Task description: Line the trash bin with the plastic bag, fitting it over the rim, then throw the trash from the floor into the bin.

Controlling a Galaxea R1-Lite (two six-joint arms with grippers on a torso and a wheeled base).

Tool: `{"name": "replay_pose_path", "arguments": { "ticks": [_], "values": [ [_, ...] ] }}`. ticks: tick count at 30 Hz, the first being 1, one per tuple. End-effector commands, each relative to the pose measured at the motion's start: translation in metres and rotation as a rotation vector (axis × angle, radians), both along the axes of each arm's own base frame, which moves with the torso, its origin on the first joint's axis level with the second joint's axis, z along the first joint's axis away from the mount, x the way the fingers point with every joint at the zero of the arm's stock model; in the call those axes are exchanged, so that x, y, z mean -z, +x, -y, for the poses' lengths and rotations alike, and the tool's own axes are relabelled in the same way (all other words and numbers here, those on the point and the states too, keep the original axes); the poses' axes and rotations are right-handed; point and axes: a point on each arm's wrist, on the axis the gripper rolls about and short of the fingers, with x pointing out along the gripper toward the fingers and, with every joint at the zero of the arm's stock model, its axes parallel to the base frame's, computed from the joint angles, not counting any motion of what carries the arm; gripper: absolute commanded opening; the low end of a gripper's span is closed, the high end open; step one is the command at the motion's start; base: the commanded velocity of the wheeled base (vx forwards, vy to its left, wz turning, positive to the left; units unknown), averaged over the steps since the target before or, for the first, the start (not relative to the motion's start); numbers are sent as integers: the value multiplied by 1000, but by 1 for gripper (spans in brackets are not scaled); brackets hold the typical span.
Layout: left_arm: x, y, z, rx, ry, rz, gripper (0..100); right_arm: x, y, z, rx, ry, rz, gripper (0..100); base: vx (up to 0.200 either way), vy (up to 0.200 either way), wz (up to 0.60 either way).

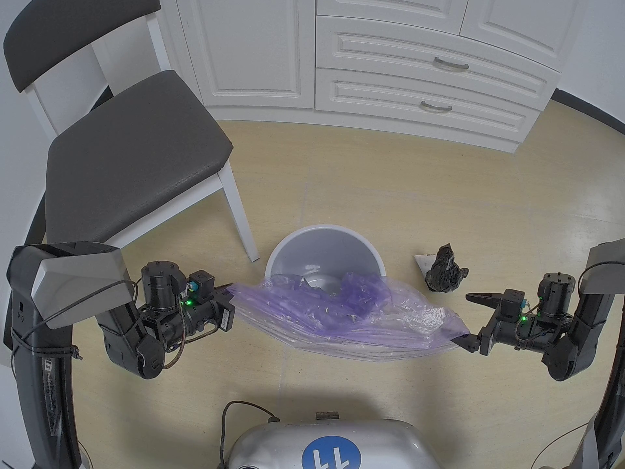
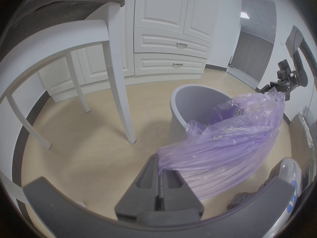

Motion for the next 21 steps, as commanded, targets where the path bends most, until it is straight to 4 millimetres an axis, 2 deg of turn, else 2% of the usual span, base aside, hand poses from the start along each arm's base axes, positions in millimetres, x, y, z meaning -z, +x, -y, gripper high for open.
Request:
{"name": "replay_pose_path", "arguments": {
  "ticks": [1, 10, 14, 21],
  "values": [
    [4, 1, 0, -2, 2, -10, 0, 29, 16, 22, -13, 103, -102, 100, 0, 0, 0],
    [3, 1, -2, -8, 5, -10, 0, 39, 19, 42, -109, 276, -186, 100, 0, 0, 0],
    [3, 2, -3, -11, 4, -10, 0, 51, 17, 52, -117, 375, -275, 100, 0, 0, 0],
    [3, 2, -3, -11, 4, -10, 0, 50, 15, 60, -151, 406, -285, 100, 0, 0, 0]
  ]
}}
